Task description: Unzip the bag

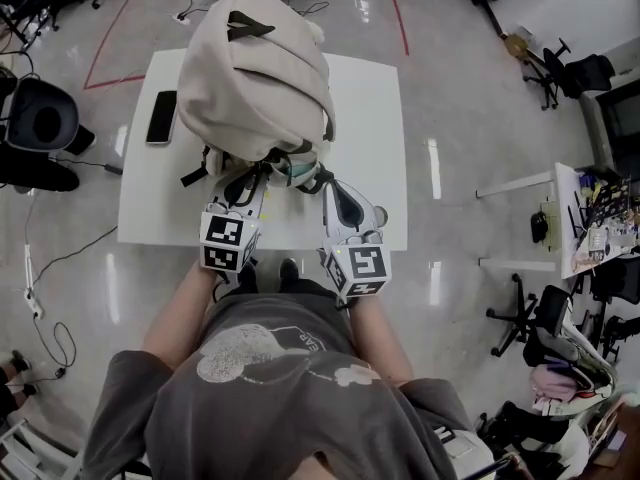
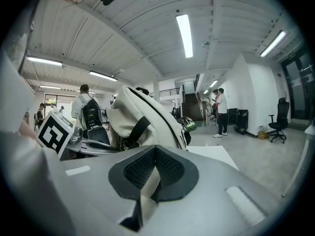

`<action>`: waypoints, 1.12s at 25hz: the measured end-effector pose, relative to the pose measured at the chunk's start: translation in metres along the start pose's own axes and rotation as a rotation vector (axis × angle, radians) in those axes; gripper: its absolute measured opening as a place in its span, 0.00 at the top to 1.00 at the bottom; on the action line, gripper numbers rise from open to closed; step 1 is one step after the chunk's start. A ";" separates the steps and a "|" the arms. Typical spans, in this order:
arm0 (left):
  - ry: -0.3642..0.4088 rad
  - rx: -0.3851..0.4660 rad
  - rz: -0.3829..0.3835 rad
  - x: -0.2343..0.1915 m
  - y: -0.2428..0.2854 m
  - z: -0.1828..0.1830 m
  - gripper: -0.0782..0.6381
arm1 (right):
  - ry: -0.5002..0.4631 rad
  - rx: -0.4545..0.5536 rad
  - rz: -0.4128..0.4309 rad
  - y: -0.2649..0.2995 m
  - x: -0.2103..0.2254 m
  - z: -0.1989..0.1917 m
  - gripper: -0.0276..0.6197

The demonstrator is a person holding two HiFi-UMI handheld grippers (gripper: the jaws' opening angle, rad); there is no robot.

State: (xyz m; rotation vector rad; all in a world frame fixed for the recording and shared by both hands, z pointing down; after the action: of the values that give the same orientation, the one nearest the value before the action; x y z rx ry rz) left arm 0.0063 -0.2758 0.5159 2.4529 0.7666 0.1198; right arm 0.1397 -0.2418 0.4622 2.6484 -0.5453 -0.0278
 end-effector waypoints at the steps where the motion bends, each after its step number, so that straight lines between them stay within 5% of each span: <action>1: -0.008 -0.001 0.002 -0.001 -0.001 -0.001 0.82 | -0.002 -0.001 0.006 0.001 0.000 0.000 0.96; 10: -0.049 -0.023 -0.022 -0.008 -0.027 -0.002 0.84 | -0.056 0.015 0.057 0.011 -0.014 0.011 0.96; 17: -0.148 0.029 -0.173 -0.004 -0.061 0.019 0.84 | -0.136 0.040 0.156 0.022 -0.046 0.022 0.96; 23: -0.166 0.048 -0.253 -0.003 -0.073 0.038 0.85 | -0.407 0.044 0.205 0.033 -0.095 0.029 0.96; 28: -0.185 0.060 -0.354 0.003 -0.080 0.046 0.85 | -0.575 0.054 0.100 0.054 -0.108 0.025 0.87</action>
State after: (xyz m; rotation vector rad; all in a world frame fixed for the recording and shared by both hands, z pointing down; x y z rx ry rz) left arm -0.0199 -0.2421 0.4343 2.3001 1.1160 -0.2625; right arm 0.0169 -0.2557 0.4547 2.6441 -0.8656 -0.7699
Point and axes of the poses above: the fingertips, and each gripper's own axes: y forward along the fingers, x to its right, z out of its top, the point moved 1 cm from there along -y, backward along the fingers, and after that the axes turned 12 degrees about -x, right-handed, at the moved point
